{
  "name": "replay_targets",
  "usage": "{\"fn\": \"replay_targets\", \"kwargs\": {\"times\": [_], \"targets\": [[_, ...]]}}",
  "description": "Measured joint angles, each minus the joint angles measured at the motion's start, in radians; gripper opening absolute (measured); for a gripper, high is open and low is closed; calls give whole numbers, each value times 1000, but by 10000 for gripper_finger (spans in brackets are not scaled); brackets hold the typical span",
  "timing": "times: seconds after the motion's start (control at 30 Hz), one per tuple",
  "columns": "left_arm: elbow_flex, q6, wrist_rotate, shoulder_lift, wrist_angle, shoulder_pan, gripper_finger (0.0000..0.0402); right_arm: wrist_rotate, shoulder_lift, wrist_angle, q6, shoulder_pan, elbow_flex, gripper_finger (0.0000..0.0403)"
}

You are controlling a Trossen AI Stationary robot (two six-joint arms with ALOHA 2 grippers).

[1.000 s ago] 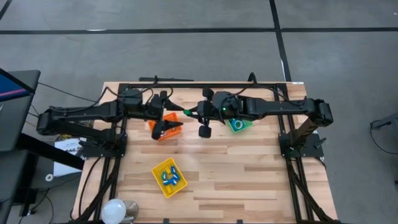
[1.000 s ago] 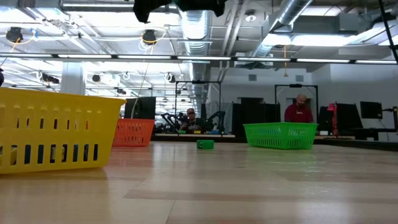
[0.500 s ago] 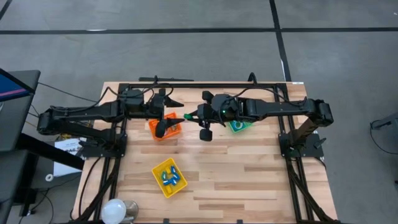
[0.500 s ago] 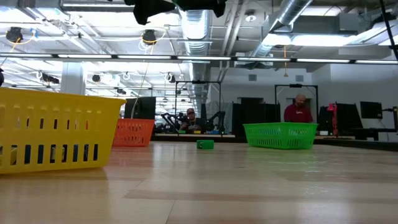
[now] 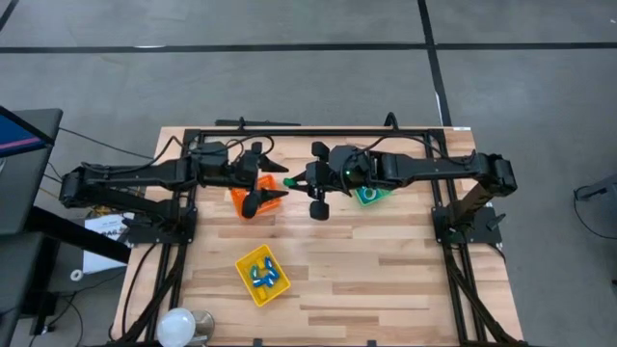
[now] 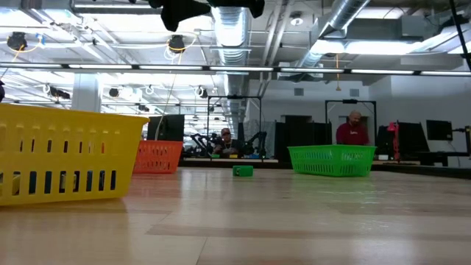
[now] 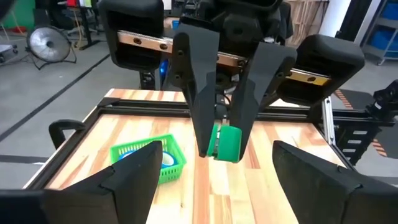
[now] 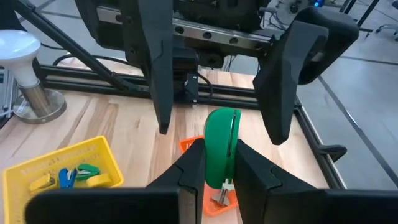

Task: Pick and place Stapler, Stapler remover, tape
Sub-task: Put the green stapler into the yellow basket

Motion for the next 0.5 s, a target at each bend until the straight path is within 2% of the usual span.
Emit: {"fn": "replay_targets", "kwargs": {"times": [0.13, 0.5], "targets": [[0, 2, 0, 0, 1, 0, 279, 0, 0, 0, 0, 0, 0, 53], [0, 13, 0, 0, 2, -6, 192, 0, 0, 0, 2, 0, 0, 53]]}}
